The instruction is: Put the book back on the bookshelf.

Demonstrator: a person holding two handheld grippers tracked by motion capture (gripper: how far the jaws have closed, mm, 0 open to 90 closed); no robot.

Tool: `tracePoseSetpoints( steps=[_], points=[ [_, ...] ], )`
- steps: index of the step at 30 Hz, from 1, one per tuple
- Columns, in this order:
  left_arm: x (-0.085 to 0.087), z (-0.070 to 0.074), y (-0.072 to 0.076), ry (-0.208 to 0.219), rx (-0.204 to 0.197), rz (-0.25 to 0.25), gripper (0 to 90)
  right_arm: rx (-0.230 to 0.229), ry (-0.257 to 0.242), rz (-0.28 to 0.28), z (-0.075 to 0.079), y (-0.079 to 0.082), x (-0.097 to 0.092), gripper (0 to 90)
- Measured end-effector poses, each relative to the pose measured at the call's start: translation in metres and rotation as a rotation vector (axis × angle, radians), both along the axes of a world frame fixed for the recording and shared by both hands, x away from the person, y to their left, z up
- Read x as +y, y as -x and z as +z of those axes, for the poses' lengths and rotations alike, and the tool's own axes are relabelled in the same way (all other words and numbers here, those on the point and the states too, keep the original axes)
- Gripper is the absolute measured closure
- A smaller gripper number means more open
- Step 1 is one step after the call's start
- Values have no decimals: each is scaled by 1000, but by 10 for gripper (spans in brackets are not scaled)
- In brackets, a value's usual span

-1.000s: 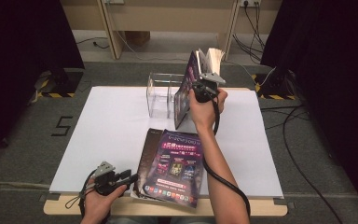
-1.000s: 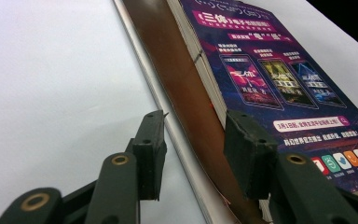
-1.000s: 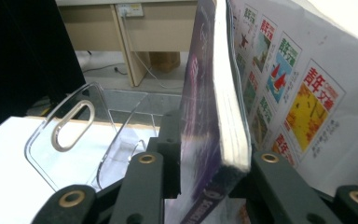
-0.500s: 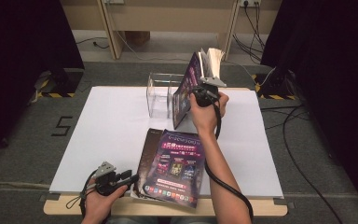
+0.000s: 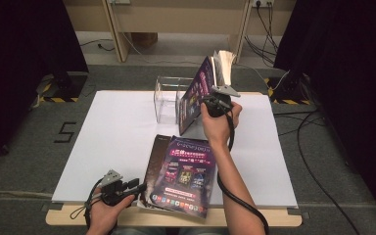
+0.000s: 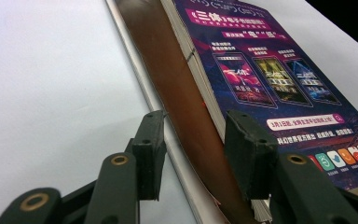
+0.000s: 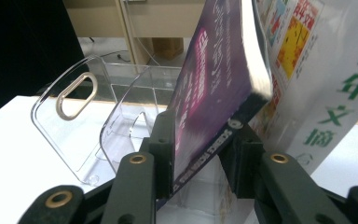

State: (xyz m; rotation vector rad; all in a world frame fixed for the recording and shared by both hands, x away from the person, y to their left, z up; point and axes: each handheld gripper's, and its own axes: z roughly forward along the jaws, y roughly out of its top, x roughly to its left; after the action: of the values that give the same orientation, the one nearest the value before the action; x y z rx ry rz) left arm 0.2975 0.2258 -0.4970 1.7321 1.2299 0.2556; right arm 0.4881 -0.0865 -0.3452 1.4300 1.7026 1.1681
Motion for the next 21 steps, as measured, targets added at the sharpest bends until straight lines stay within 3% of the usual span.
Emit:
tracePoseSetpoints(
  steps=[21],
  points=[
    [-7,2,-2,7,-5,-22,566,23,-11,22,-8,24,-7,674]
  ],
)
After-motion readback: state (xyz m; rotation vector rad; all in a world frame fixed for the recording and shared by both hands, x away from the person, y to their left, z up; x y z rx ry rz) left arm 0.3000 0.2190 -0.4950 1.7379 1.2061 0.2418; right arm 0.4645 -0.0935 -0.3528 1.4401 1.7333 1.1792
